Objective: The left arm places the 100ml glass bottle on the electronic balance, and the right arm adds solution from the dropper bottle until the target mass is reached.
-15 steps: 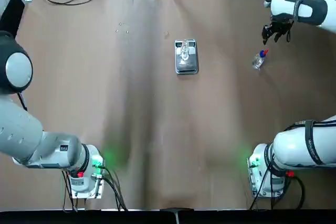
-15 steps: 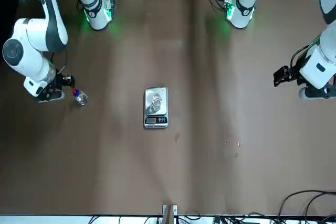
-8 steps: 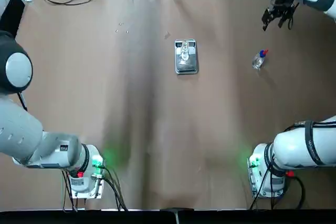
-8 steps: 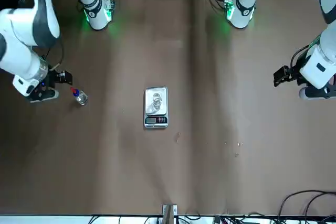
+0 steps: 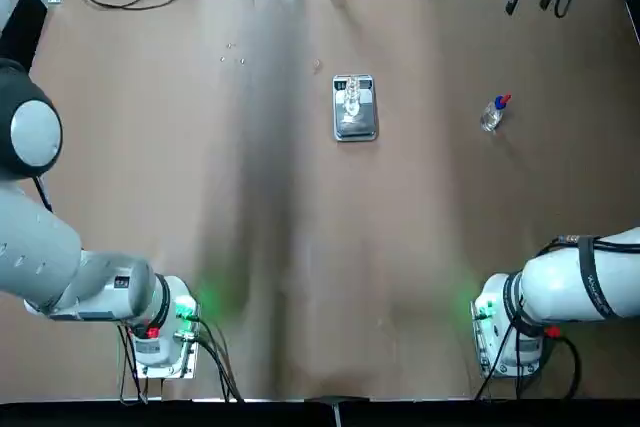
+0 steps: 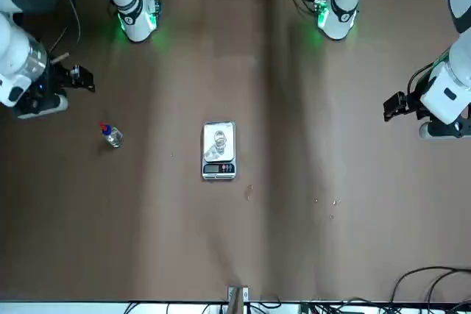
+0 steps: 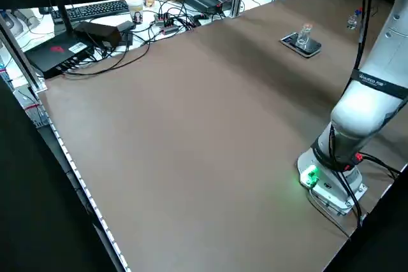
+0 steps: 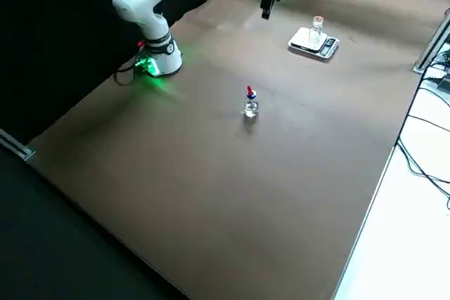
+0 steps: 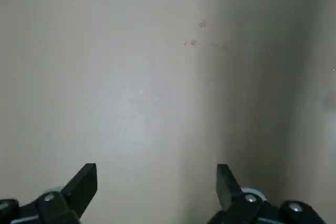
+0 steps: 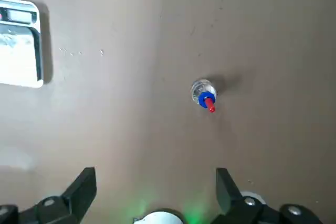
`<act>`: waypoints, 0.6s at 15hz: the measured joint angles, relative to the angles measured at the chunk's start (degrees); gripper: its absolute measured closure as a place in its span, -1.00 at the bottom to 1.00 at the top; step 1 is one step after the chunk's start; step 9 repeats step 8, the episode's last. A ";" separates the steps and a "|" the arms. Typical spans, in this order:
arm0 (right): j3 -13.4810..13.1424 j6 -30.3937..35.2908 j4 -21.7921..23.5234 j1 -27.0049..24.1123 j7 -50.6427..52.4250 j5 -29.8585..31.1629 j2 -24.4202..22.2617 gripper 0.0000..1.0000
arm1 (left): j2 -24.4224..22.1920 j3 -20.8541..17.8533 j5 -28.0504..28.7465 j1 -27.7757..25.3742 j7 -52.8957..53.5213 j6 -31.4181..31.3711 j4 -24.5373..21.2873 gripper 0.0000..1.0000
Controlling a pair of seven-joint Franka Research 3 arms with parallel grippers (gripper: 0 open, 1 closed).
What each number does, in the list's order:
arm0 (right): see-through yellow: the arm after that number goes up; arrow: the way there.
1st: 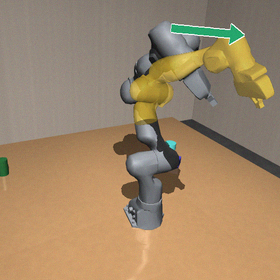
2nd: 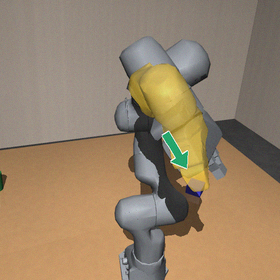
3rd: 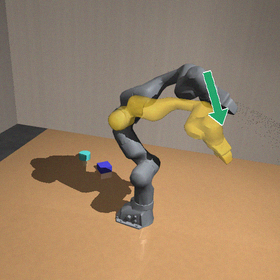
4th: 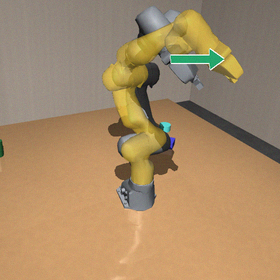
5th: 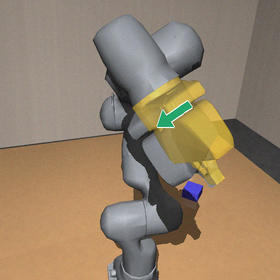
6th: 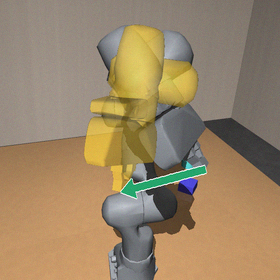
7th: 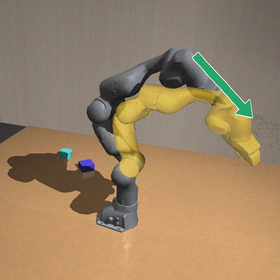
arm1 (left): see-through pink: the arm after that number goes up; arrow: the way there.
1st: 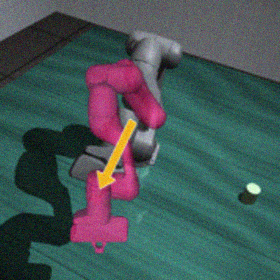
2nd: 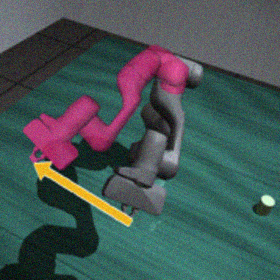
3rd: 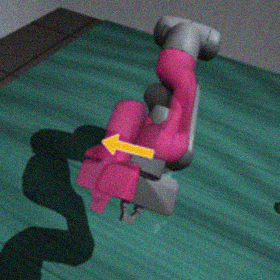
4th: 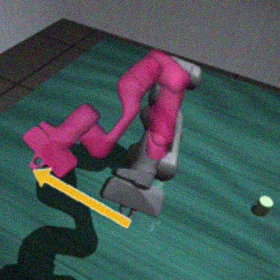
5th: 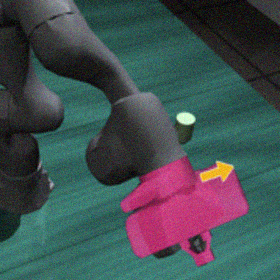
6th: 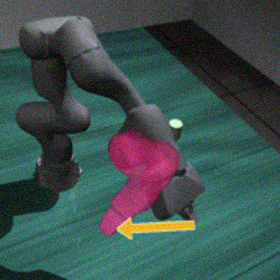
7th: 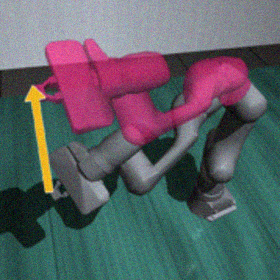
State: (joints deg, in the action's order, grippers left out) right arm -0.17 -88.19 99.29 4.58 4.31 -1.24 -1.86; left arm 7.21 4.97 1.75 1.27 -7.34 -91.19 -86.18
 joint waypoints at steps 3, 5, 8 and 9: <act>0.01 0.78 -1.55 0.73 -2.12 -0.02 -0.95 -1.00 | 0.00 0.01 0.00 0.00 0.00 0.00 0.01 -1.00; -0.42 1.46 -2.64 0.66 -2.38 -0.03 -1.08 -1.00 | 0.00 0.01 0.00 0.00 0.00 0.00 0.02 -1.00; -0.77 3.01 -5.21 0.60 -2.52 0.03 -1.09 -1.00 | 0.00 0.01 0.00 0.01 0.00 0.00 0.02 -1.00; -0.77 3.01 -5.21 0.60 -2.52 0.03 -1.09 -1.00 | 0.00 0.01 0.00 0.01 0.00 0.00 0.02 -1.00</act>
